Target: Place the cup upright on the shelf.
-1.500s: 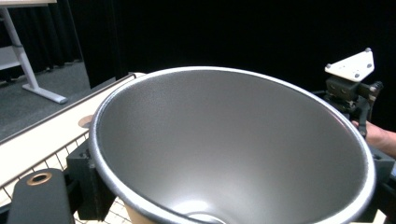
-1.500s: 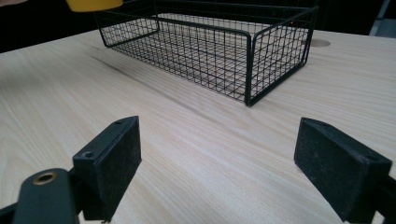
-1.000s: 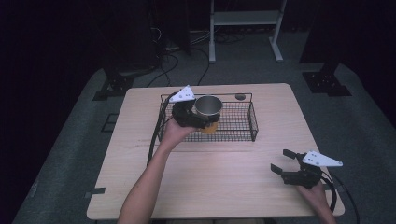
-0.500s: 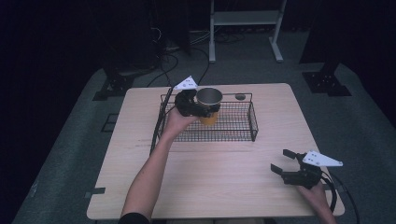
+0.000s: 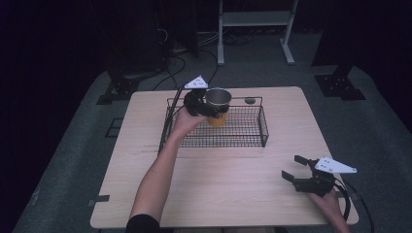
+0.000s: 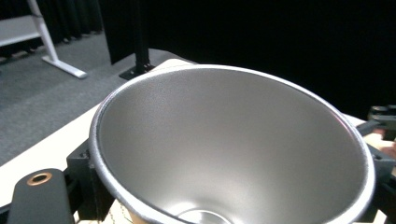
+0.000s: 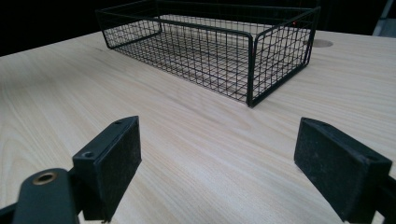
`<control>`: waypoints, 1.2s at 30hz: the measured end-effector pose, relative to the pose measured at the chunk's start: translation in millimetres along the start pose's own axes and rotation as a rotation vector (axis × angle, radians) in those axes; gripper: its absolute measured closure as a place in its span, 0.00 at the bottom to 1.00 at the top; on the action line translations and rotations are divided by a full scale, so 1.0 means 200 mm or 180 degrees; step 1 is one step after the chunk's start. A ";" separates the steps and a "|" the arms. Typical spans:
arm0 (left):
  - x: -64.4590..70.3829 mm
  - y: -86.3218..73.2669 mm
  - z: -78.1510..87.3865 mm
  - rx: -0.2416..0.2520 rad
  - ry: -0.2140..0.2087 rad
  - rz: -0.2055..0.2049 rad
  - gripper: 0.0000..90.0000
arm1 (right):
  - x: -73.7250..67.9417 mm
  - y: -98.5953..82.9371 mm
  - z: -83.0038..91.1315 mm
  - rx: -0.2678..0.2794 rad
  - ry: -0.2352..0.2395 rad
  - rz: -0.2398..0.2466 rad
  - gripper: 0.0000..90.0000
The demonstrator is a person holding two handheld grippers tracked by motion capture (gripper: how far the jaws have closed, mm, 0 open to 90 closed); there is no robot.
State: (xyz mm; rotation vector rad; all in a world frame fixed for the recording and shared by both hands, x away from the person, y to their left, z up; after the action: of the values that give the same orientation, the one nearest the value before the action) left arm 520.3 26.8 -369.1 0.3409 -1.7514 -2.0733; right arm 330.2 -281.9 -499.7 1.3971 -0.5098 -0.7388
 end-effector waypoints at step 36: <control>-0.14 -0.25 -0.13 -0.0574 0.0031 0.0053 0.13 | 0.00 0.00 0.00 0.0003 0.0021 0.0013 0.15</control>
State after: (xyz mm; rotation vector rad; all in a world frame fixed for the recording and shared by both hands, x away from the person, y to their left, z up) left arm 549.3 22.6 -426.0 0.2815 -1.5416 -2.1934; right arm 329.5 -281.4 -499.5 1.3987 -0.5078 -0.7306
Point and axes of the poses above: each handheld gripper's, and its own axes: z roughly backward along the jaws, y roughly out of its top, x roughly to its right, the point moved 6 cm from there along -z, roughly forward along the jaws, and after that the axes turned 11 degrees about x, right-handed, at the moved point
